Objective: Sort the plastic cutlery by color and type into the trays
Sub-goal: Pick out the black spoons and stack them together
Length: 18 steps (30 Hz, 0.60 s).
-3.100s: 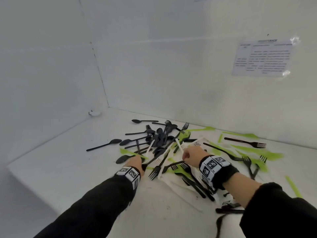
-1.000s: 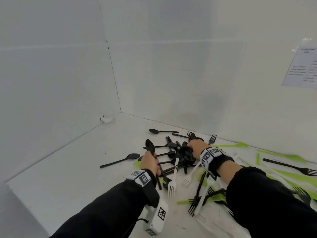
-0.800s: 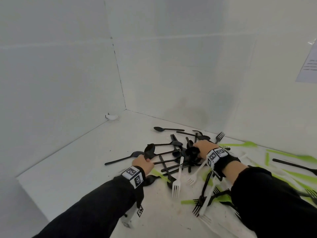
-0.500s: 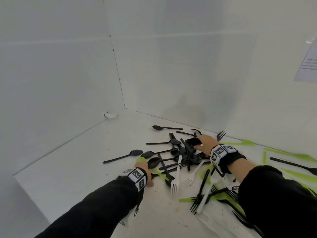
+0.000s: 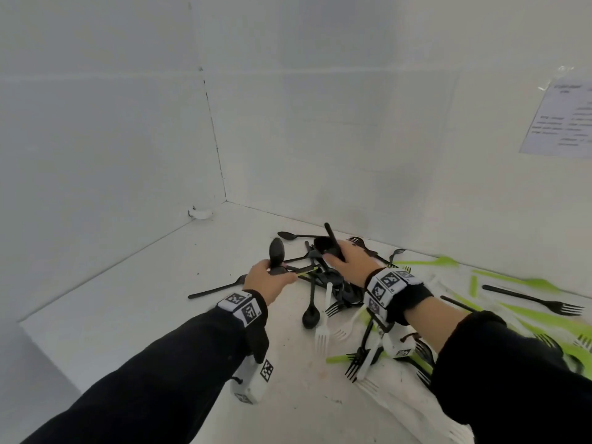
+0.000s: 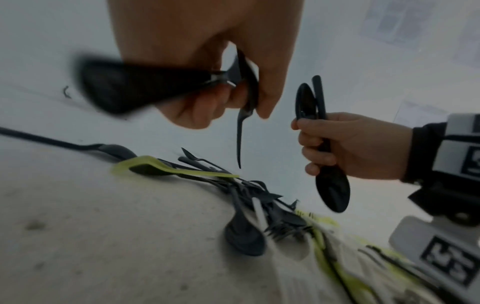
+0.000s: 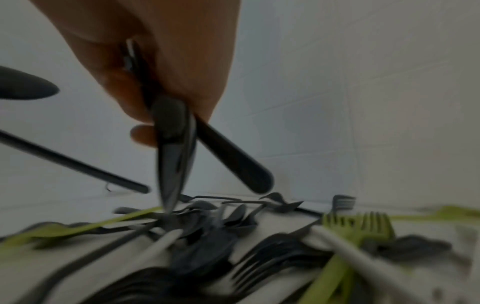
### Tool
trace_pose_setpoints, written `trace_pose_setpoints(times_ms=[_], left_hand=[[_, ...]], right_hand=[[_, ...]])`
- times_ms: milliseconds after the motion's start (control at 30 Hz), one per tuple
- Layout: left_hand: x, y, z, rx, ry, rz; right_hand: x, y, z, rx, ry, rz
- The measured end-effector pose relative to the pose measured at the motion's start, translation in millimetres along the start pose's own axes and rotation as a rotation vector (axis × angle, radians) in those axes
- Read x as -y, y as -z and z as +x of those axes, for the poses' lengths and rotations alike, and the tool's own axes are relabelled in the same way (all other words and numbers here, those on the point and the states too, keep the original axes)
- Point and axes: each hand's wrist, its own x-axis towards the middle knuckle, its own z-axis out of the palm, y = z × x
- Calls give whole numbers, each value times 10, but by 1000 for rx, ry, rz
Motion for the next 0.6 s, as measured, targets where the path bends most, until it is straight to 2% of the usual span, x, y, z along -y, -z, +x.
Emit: trace_pose_setpoints(times_ms=[133,233,333,400,500,600], left_hand=[[-132,-145,-96,148,133,-469],[-174,-242,-166,182,249,-727],[-160,-323,-268,223,248,-883],[-121,-394,-305,184,220,-896],[-72,-514,-338,66,189,-747],[-26,-644,-381,11,119,-611]], right_hand=[[78,-186,-124,58,90,18],[67,-268,-200,-23,125,-44],[-10,-270,-276,-79,102,-16],[-66,-241,-331,-96,55,46],[-92,-150,-420,-77,1,107],[-82,-105,-508,28,-47,181]])
